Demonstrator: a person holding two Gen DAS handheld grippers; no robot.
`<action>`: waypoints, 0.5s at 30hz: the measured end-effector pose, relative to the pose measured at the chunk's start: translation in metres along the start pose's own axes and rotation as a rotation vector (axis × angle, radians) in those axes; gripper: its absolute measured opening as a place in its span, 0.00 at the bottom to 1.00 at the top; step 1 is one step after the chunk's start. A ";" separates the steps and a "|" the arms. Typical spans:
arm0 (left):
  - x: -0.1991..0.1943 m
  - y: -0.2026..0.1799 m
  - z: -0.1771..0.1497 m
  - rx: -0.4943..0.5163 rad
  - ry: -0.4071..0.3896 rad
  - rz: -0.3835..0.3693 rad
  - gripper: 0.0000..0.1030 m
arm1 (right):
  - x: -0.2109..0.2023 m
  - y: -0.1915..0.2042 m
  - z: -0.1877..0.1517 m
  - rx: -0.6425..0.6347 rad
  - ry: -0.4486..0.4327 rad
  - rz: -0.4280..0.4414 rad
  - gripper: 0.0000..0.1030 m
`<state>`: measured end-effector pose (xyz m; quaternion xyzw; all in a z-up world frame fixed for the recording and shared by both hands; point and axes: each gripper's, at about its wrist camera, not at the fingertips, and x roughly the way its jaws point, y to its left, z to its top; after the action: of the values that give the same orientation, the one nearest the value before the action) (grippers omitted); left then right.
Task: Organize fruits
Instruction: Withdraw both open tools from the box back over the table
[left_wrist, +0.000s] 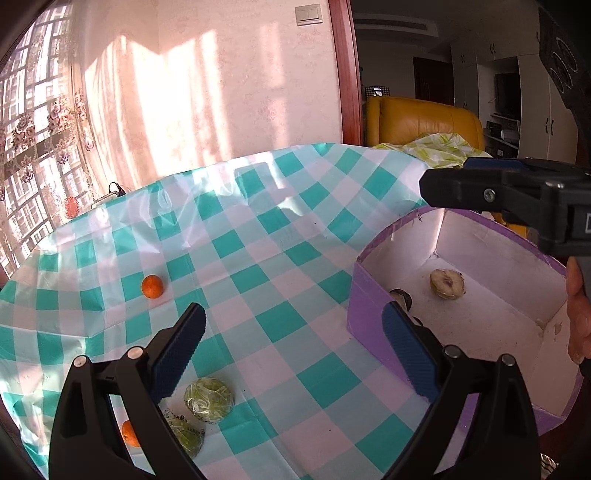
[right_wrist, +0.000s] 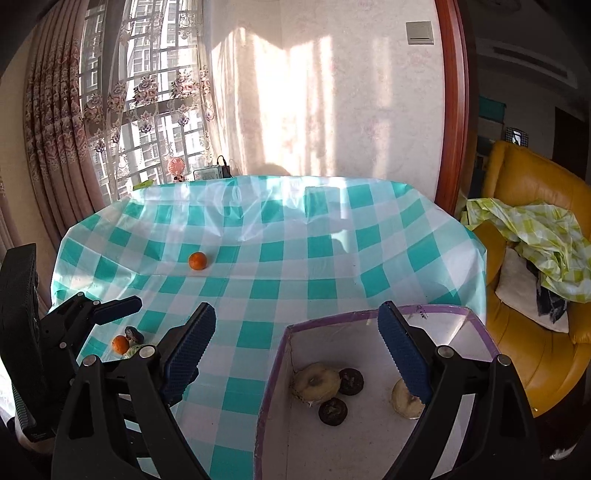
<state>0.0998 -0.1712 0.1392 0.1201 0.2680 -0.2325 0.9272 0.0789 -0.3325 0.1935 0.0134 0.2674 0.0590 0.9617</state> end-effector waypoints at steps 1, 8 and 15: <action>-0.001 0.006 -0.001 -0.009 0.000 0.004 0.93 | 0.000 0.005 0.000 -0.001 0.000 0.008 0.84; -0.009 0.047 -0.013 -0.076 0.007 0.034 0.93 | 0.001 0.040 -0.008 -0.013 0.007 0.052 0.84; -0.015 0.092 -0.027 -0.146 0.028 0.066 0.93 | 0.013 0.069 -0.022 -0.014 0.035 0.094 0.84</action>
<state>0.1217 -0.0768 0.1340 0.0642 0.2929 -0.1799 0.9369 0.0714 -0.2622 0.1713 0.0184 0.2830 0.1059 0.9531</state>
